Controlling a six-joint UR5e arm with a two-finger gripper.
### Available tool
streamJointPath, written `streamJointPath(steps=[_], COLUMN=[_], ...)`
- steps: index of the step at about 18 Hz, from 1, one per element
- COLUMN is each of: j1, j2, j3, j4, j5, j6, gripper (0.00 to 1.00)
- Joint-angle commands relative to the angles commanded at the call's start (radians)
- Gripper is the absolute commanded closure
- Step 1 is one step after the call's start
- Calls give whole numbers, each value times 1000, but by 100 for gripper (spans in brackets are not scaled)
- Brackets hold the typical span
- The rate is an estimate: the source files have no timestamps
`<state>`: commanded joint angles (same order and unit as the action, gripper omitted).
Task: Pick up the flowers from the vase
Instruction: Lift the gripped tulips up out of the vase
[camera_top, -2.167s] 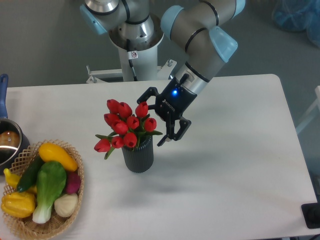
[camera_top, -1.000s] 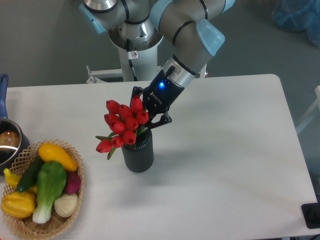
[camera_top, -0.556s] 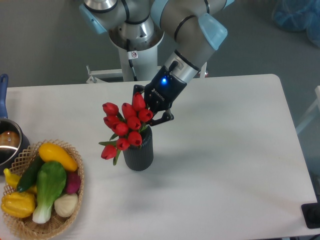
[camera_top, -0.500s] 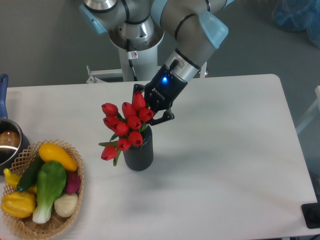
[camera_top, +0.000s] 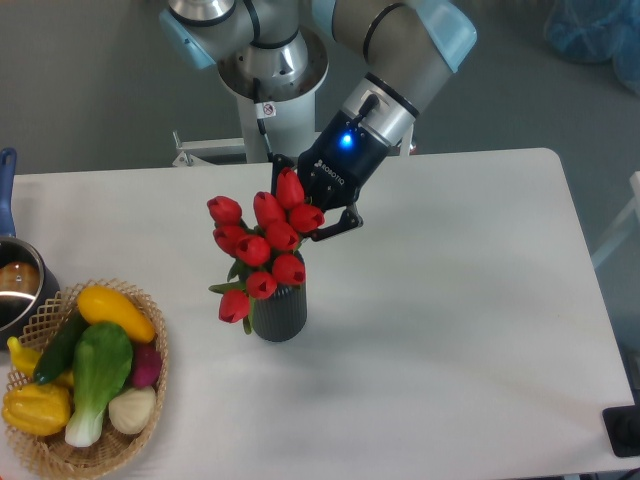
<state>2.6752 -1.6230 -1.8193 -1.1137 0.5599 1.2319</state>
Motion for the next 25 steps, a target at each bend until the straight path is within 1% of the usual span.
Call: streamJointPath(steps=[6, 10, 12, 16, 19, 22, 25], j1=[37, 44, 57, 66, 71, 75, 89], j2=[11, 11, 12, 12, 14, 31, 38], j3=[32, 48, 57, 87, 89, 87, 87], j4=[0, 0, 0, 0, 0, -34, -43], j5=[-70, -83, -112, -124, -135, -133, -133], j6=[-71, -103, -126, -204, -213, -218, -218], gripper=[87, 87, 87, 87, 87, 87, 86])
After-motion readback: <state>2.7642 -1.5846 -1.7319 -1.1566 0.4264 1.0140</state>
